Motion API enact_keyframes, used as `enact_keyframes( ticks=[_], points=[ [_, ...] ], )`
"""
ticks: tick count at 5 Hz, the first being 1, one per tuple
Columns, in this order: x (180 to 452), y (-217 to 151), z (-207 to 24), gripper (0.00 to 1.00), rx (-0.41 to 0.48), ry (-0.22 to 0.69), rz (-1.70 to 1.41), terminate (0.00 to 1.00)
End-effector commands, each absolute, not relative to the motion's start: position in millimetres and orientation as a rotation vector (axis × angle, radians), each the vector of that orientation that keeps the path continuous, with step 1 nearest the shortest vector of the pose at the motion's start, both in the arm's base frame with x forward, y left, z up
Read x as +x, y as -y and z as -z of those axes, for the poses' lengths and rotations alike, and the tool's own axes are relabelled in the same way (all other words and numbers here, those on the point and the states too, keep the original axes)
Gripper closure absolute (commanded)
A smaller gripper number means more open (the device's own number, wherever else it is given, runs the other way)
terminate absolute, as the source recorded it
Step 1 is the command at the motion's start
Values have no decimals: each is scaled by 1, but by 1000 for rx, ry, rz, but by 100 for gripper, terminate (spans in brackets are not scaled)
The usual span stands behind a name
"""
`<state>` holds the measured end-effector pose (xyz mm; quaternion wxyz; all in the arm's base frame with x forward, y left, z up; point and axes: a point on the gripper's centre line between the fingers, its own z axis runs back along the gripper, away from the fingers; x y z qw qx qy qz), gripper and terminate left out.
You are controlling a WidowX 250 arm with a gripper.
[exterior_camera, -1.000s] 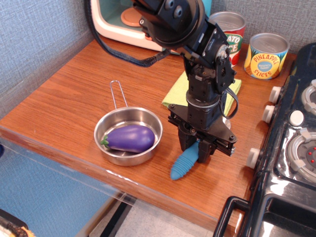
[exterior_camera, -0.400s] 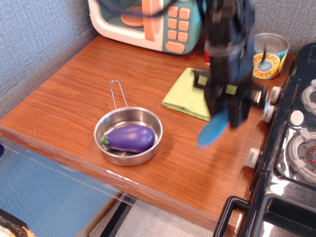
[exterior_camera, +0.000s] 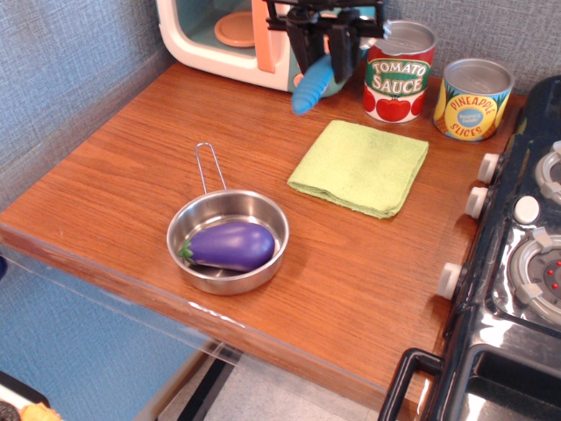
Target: Move the blue spoon in front of the microwave.
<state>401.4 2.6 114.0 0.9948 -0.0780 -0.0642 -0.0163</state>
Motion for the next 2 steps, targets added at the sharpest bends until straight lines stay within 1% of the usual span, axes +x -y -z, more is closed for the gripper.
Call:
enact_keyframes(
  ticks=[1, 2],
  points=[
    [414, -110, -121, 100, -34, 119, -23, 0],
    [399, -160, -111, 100, 10, 79, -6, 0]
  ],
)
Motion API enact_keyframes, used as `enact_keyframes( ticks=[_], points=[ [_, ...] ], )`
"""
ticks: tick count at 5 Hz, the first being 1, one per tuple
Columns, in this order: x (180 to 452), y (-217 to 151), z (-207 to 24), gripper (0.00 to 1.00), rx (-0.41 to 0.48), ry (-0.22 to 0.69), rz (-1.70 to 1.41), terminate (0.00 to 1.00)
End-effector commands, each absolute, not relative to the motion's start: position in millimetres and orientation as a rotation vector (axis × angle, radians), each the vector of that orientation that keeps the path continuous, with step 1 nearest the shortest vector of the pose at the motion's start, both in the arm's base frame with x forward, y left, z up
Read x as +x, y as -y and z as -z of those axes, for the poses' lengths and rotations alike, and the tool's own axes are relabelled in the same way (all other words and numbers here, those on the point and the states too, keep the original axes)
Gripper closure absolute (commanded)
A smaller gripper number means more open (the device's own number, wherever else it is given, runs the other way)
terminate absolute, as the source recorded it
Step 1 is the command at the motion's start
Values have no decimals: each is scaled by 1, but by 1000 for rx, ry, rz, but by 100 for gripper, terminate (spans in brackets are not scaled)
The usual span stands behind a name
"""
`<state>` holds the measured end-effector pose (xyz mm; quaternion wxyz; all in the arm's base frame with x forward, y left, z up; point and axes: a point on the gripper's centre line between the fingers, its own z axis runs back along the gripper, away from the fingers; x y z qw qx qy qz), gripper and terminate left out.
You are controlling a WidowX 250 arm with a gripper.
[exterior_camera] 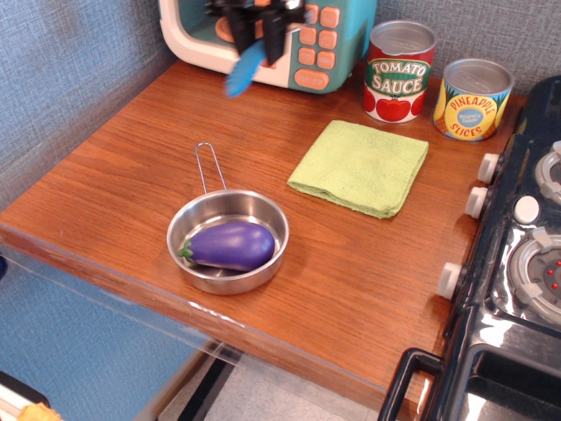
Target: Move the blue spoon in front of the microwave.
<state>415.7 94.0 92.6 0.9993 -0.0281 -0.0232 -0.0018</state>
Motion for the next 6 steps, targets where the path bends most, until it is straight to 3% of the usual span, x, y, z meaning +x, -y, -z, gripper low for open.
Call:
enact_keyframes(
  ticks=[1, 3, 6],
  points=[
    [384, -180, -106, 100, 19, 55, -52, 0],
    [373, -205, -89, 100, 57, 23, -88, 0],
    [351, -180, -60, 100, 99, -29, -28, 0]
  ],
)
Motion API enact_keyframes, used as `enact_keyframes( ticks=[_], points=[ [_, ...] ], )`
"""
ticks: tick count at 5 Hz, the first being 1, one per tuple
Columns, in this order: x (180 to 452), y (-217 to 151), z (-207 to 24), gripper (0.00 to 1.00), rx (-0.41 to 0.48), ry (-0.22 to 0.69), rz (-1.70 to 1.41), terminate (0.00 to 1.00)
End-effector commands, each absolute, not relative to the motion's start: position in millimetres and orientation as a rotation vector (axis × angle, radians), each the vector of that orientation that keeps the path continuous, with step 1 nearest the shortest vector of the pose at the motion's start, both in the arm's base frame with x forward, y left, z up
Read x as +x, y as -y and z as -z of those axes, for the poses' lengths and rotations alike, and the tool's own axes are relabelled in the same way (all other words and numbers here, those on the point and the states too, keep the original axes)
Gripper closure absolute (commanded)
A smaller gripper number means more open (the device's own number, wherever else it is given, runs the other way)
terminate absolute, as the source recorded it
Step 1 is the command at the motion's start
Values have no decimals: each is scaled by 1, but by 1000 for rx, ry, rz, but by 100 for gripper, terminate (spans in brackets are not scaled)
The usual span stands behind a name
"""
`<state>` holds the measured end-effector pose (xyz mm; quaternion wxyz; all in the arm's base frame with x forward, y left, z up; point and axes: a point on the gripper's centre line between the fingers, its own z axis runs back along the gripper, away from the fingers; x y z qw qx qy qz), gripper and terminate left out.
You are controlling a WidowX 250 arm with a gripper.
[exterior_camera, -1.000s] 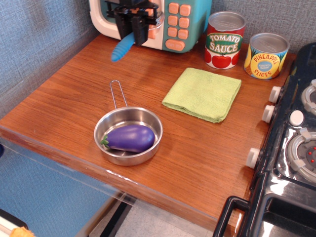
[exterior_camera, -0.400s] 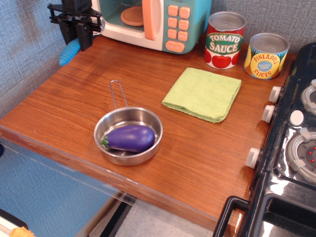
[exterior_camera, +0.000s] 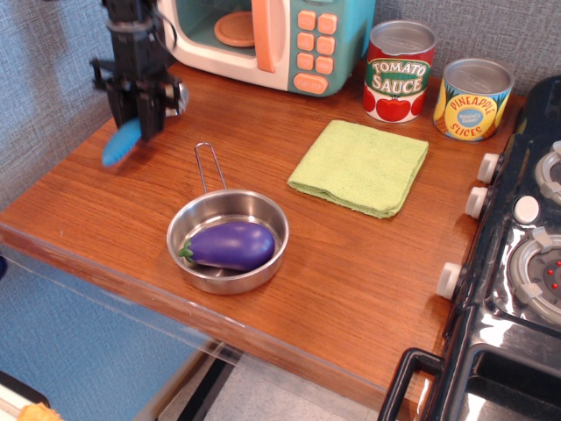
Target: Move the blue spoon in front of the microwave.
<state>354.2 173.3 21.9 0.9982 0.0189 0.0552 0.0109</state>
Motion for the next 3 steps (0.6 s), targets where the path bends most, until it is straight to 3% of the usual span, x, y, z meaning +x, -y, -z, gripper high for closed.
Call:
enact_keyframes(
  ticks=[1, 2, 3],
  points=[
    [346, -177, -56, 100, 100, -37, -19, 0],
    [348, -177, -57, 0, 79, -26, 8, 0],
    [349, -176, -66, 0, 49, 9, 26, 0]
  ],
)
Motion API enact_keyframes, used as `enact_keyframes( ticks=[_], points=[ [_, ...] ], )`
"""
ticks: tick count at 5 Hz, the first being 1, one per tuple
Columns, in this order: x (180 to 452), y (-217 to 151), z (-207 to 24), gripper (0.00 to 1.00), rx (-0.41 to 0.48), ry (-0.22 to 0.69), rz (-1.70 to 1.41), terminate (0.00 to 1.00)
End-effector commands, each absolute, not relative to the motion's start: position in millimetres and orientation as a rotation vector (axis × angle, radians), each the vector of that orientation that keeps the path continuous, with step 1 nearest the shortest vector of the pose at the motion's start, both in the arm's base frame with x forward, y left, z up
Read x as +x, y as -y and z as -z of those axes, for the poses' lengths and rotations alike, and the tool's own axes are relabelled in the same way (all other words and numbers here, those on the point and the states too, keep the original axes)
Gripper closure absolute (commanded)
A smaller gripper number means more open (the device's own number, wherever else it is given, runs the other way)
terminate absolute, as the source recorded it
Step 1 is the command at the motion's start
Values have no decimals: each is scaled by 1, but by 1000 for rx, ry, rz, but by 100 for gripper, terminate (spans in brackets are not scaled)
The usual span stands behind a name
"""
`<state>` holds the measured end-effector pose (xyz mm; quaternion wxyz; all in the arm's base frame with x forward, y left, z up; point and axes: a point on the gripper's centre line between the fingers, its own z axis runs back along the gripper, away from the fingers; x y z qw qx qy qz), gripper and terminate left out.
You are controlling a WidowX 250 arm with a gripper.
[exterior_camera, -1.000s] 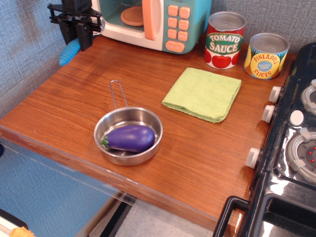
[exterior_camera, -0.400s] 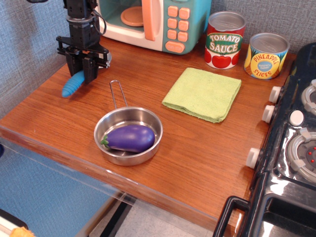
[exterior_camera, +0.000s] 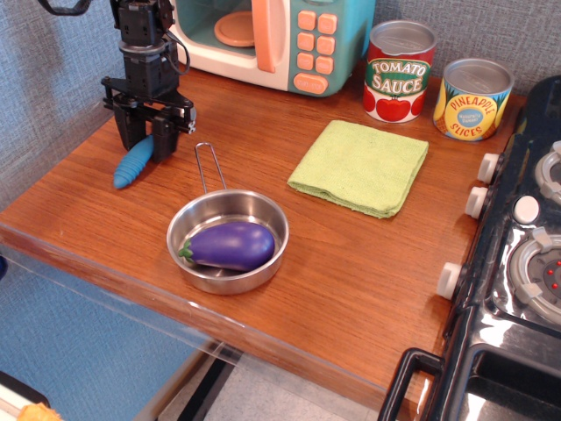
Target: Move the blue spoon in front of the microwave.
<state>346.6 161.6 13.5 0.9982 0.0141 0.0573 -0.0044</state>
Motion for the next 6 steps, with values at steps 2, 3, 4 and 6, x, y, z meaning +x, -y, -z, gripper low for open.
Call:
enact_keyframes(
  ticks=[2, 3, 4, 6],
  points=[
    [342, -152, -106, 0, 8, 108, 25, 0],
    [345, -137, -102, 0, 26, 98, 55, 0],
    [351, -128, -99, 0, 78, 93, 59, 0],
    [351, -128, -99, 0, 78, 93, 59, 100]
  ],
)
